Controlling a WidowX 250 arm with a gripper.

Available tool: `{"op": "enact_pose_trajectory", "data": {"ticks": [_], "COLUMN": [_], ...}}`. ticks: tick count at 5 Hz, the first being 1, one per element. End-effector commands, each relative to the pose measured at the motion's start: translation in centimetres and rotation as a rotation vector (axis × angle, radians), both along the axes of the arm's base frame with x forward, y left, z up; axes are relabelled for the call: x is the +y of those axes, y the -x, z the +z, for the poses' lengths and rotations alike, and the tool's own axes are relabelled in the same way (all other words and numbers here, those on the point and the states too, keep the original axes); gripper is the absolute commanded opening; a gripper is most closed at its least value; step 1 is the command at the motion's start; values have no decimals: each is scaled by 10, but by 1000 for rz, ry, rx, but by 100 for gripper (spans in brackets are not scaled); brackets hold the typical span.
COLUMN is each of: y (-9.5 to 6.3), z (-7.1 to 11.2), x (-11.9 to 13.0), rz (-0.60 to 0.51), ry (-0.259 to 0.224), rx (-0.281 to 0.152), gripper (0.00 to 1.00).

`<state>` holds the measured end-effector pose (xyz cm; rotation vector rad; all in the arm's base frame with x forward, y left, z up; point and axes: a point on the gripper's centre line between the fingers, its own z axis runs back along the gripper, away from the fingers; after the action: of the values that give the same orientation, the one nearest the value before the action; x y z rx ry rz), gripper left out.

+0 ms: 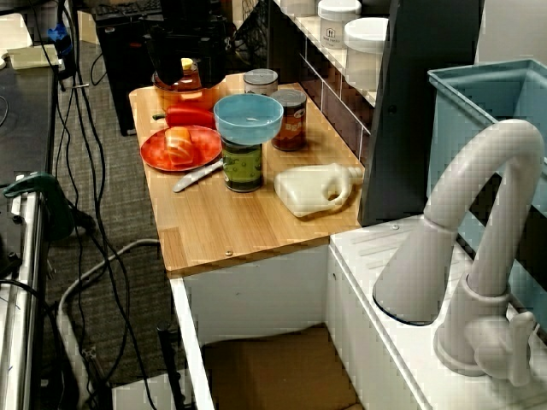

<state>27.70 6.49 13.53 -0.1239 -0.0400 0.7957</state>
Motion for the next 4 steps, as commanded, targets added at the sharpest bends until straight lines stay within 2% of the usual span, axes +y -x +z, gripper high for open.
{"op": "enact_pose_trajectory", "data": {"ticks": [1,2,3,4], "y": [13,23,32,34], "z": [-3,-10,-22,-29], "x": [12,16,18,17], "rz": [54,126,248,319], "ry": [-20,-13,8,-18], "rx": [17,57,102,79], "gripper": [100,100,100,100]}}
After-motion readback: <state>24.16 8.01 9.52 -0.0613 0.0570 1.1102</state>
